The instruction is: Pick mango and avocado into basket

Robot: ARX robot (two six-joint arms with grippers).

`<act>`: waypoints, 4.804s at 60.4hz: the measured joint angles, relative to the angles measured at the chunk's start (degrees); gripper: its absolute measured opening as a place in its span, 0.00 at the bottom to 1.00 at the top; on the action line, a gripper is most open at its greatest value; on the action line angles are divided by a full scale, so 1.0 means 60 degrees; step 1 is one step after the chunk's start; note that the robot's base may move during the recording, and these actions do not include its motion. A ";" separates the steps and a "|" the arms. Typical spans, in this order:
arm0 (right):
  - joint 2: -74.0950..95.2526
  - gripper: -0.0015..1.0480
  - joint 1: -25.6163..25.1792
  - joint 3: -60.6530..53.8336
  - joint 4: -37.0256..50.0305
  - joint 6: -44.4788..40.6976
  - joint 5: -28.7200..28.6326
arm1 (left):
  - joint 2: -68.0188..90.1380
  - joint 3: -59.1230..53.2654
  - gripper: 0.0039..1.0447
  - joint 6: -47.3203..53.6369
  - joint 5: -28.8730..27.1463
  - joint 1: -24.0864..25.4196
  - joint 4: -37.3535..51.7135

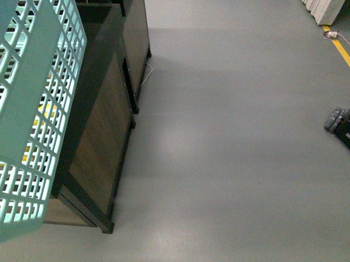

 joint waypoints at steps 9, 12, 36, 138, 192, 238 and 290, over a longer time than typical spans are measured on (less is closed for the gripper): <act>0.0000 0.92 0.0000 0.0000 0.0004 0.0000 0.0018 | 0.0000 0.0000 0.17 0.0000 0.0007 0.0000 0.0000; 0.0004 0.92 0.0000 0.0000 0.0000 0.0000 0.0015 | 0.0000 0.0000 0.17 0.0000 0.0000 0.0000 0.0000; 0.0000 0.92 0.0000 0.0000 0.0007 0.0000 0.0018 | 0.0000 0.0000 0.17 -0.0004 -0.0007 0.0004 -0.0004; 0.0011 0.92 0.0000 0.0000 0.0004 0.0000 0.0004 | -0.0004 0.0007 0.17 0.0004 0.0007 0.0007 -0.0007; 0.0000 0.92 0.0000 0.0000 0.0007 0.0000 0.0036 | -0.0011 0.0015 0.17 0.0004 -0.0011 0.0007 -0.0007; -0.0004 0.92 -0.0015 0.0000 0.0004 -0.0004 0.0007 | 0.2605 0.2087 0.17 0.3847 0.0710 -0.1370 -0.0226; -0.0004 0.92 -0.0015 0.0000 0.0004 -0.0004 0.0007 | 0.4772 0.4455 0.17 0.4164 0.1191 -0.6062 -0.1115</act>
